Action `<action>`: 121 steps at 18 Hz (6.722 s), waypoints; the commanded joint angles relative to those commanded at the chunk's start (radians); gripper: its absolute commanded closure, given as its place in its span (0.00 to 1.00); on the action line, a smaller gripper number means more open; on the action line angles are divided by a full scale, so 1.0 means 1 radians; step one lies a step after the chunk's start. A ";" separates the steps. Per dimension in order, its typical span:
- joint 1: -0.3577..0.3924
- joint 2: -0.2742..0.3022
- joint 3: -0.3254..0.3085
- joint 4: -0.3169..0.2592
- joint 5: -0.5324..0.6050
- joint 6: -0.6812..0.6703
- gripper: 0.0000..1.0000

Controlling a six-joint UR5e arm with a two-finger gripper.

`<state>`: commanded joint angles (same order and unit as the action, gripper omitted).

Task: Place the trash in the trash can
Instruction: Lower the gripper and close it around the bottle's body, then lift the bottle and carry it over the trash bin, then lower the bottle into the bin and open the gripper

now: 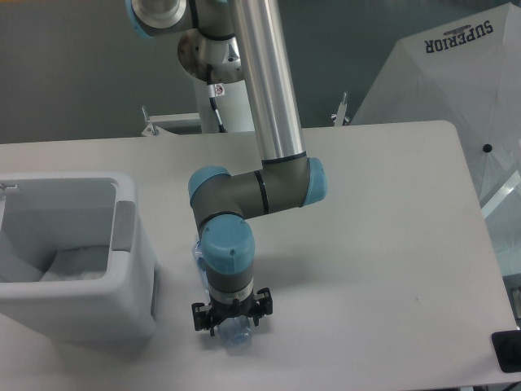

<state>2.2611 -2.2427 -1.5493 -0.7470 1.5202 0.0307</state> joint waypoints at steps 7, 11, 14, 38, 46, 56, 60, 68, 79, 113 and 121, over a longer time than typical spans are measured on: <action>0.000 -0.002 -0.003 0.000 0.002 -0.003 0.18; 0.000 0.000 0.000 0.000 0.000 -0.002 0.22; 0.000 0.000 -0.003 0.000 0.002 -0.003 0.28; 0.000 0.020 -0.008 -0.003 0.017 0.000 0.33; 0.000 0.046 0.000 -0.005 0.041 0.006 0.33; 0.025 0.139 0.198 0.002 0.080 -0.009 0.33; 0.060 0.187 0.285 0.023 0.075 -0.090 0.33; 0.060 0.316 0.337 0.090 0.072 -0.129 0.33; -0.064 0.374 0.362 0.104 0.074 -0.089 0.33; -0.336 0.333 0.198 0.103 0.081 -0.092 0.23; -0.324 0.344 0.196 0.101 0.090 -0.087 0.00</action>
<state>1.9373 -1.8991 -1.3529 -0.6458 1.6107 -0.0568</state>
